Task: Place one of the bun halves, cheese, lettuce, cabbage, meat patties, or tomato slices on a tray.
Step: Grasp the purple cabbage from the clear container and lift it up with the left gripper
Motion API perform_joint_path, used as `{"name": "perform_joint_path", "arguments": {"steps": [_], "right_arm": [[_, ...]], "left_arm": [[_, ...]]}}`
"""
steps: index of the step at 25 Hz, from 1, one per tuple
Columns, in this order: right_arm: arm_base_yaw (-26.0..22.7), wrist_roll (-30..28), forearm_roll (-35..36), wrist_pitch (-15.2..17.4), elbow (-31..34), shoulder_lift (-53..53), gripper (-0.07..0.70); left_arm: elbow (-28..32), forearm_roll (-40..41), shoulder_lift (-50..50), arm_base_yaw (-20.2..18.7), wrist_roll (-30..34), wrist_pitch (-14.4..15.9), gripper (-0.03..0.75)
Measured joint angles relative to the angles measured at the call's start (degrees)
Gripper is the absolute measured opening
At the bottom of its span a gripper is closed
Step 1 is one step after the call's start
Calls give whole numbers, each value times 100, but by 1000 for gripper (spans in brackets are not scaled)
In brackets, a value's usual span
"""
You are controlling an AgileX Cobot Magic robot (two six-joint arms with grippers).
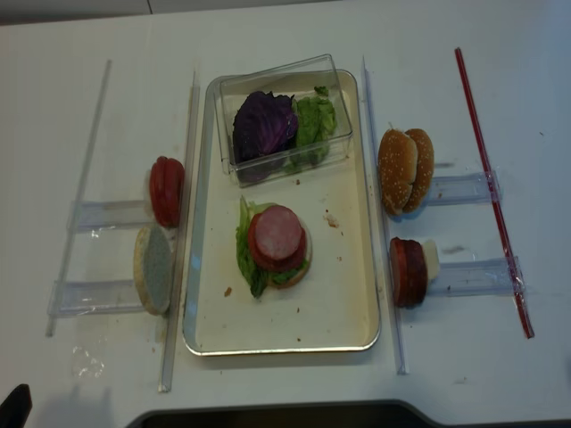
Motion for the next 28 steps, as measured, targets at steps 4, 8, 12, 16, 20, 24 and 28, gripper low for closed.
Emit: {"name": "perform_joint_path", "arguments": {"steps": [4,8,12,16,20,24,28], "right_arm": [[0,0,0,0,0,0,358],[0,0,0,0,0,0,358],[0,0,0,0,0,0,358],[0,0,0,0,0,0,358],[0,0,0,0,0,0,358],[0,0,0,0,0,0,358],[0,0,0,0,0,0,358]], "left_arm": [[0,0,0,0,0,0,282],[0,0,0,0,0,0,282],[0,0,0,0,0,0,282],[-117,0,59,0,0,216,282],[-637,0,808,0,-141,492,282],[-1351,0,1897,0,-431,529,295],[-2109,-122,3036,0,-572,527,351]]}}
